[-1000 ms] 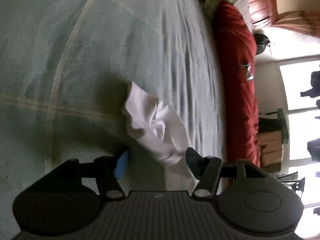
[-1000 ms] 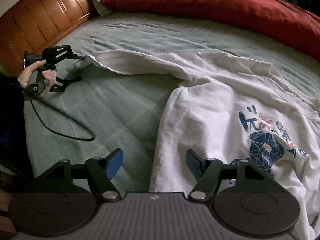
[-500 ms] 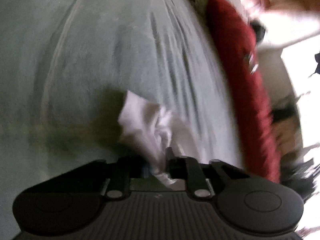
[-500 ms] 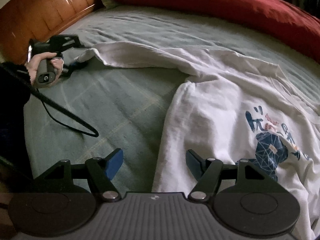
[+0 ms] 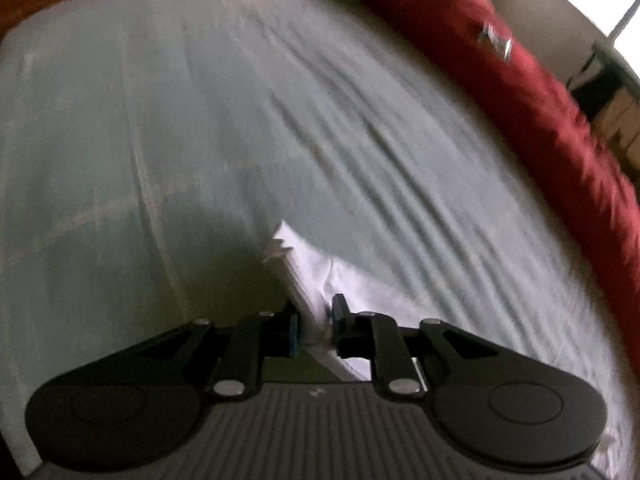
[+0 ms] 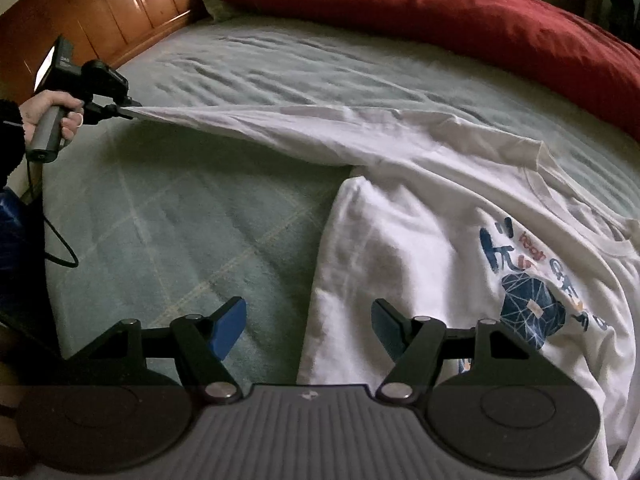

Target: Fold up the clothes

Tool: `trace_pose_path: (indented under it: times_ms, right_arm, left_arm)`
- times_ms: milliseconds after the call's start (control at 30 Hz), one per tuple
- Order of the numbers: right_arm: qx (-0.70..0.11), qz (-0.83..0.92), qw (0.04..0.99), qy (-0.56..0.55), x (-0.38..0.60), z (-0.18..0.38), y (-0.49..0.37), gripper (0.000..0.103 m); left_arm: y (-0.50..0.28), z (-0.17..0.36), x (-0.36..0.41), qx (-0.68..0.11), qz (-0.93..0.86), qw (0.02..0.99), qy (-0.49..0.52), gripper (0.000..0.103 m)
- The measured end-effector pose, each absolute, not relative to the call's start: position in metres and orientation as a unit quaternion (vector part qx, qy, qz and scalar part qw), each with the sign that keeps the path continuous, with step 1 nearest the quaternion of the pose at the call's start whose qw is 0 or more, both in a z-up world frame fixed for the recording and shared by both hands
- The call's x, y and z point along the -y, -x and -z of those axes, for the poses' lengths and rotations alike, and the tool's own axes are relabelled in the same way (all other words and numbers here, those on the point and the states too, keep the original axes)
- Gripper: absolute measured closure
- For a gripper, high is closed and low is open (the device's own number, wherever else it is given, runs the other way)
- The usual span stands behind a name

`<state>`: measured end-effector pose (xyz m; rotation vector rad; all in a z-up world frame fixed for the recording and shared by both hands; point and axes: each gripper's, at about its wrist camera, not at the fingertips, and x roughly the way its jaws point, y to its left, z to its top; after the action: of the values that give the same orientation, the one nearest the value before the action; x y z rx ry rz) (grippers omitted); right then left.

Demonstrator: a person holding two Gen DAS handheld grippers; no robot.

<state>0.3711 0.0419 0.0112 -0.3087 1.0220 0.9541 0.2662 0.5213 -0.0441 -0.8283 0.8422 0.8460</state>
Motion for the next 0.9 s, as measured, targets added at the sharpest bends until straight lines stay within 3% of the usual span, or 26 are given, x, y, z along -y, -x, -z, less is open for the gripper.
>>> trace_pose_path:
  times_ms: [133,267,467,533,833,900]
  right_arm:
    - [-0.470,-0.433,0.754,0.149,-0.041,-0.012,-0.371,0.029]
    - [-0.472,-0.423,0.758,0.152,-0.034,-0.012,-0.373,0.029]
    - [-0.474,-0.405,0.771,0.133,-0.017,-0.015,-0.372,0.029]
    - [-0.472,-0.396,0.778,0.121,-0.009,-0.017,-0.372,0.029]
    - [-0.453,-0.328,0.824,0.089,0.048,-0.036,-0.360,0.028]
    - [-0.447,-0.298,0.839,0.084,0.067,-0.042,-0.356,0.023]
  left_arm:
    - [-0.260,0.047,-0.518,-0.414,-0.414,0.743,0.325,0.073]
    - [-0.271,0.035,-0.501,-0.449,-0.418,0.750,0.248,0.078]
    - [-0.291,0.005,-0.453,-0.469,-0.368,0.788,0.155,0.068]
    - [-0.303,0.002,-0.429,-0.482,-0.313,0.803,0.156,0.061]
    - [-0.379,0.030,-0.273,-0.526,-0.079,0.835,0.141,0.051]
    - [-0.391,0.031,-0.238,-0.528,-0.039,0.839,0.125,0.049]
